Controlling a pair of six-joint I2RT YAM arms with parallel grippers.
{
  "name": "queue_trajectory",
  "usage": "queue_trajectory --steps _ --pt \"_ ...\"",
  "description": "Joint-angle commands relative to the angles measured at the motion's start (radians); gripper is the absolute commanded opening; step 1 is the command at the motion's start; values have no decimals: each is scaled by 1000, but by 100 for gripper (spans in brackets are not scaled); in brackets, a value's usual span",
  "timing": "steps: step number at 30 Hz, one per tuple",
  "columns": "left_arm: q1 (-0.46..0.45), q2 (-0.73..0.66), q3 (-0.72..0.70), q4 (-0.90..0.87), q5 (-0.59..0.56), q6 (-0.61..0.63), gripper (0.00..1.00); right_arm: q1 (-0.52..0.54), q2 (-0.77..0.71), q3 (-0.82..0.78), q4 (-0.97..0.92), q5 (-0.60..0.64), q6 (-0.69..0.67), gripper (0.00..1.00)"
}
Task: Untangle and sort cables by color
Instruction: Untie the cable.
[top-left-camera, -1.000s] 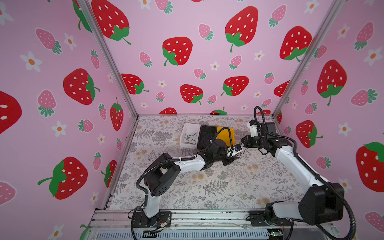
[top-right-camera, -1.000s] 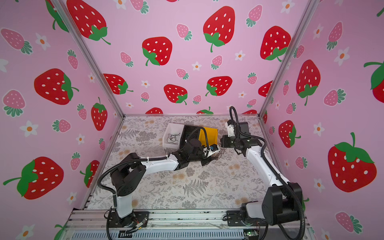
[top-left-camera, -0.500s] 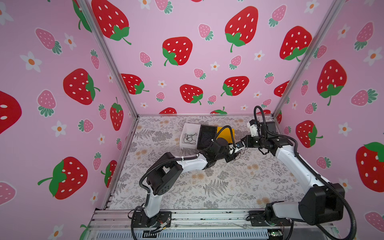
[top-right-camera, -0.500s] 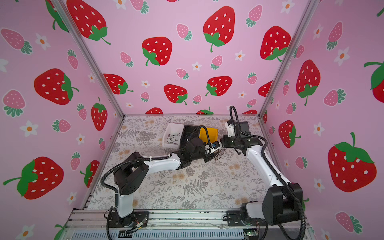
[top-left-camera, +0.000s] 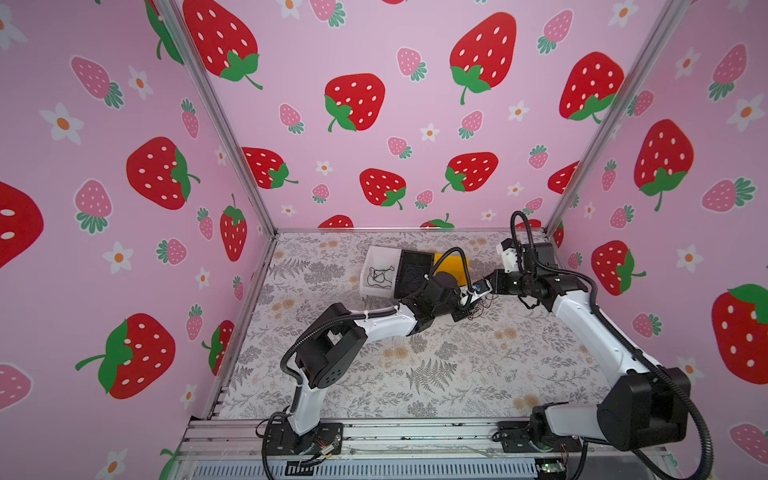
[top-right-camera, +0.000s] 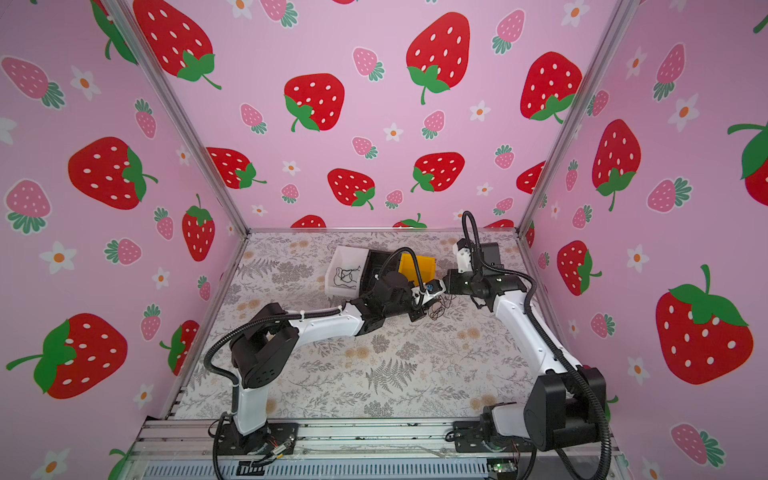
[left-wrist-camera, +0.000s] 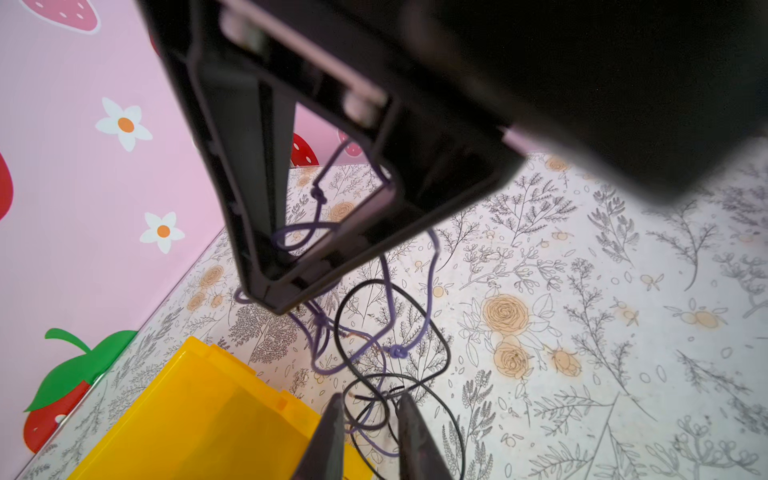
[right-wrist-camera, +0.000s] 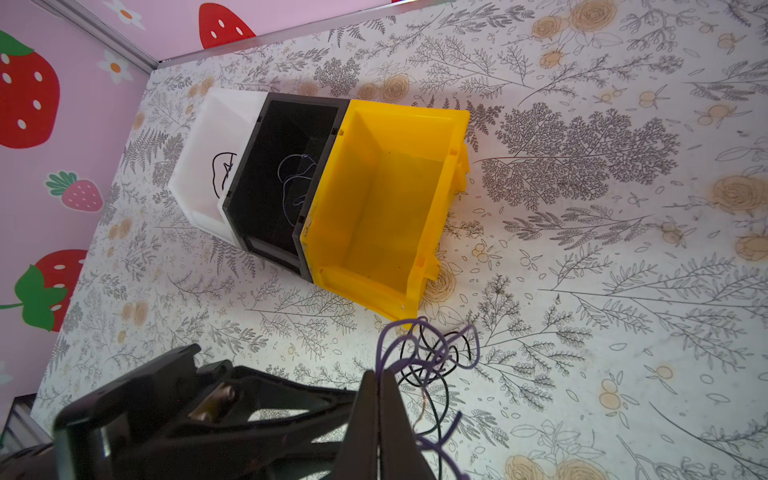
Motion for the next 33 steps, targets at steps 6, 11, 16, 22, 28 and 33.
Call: queue_trajectory --steps 6,11,16,22,28,33 --pt "-18 46 41 67 11 15 34 17 -24 40 4 -85 29 5" --pt "-18 74 53 97 5 -9 34 17 -28 45 14 -116 50 5" --pt "-18 84 52 102 -18 -6 31 15 -24 52 11 -127 54 5" --pt "-19 80 35 98 -37 -16 32 3 -31 56 24 -134 70 5" --pt "-19 34 -52 192 -75 -72 40 -23 -40 39 63 -136 106 4" --pt "-19 3 -105 267 -117 -114 42 -25 -39 37 64 -140 110 4"
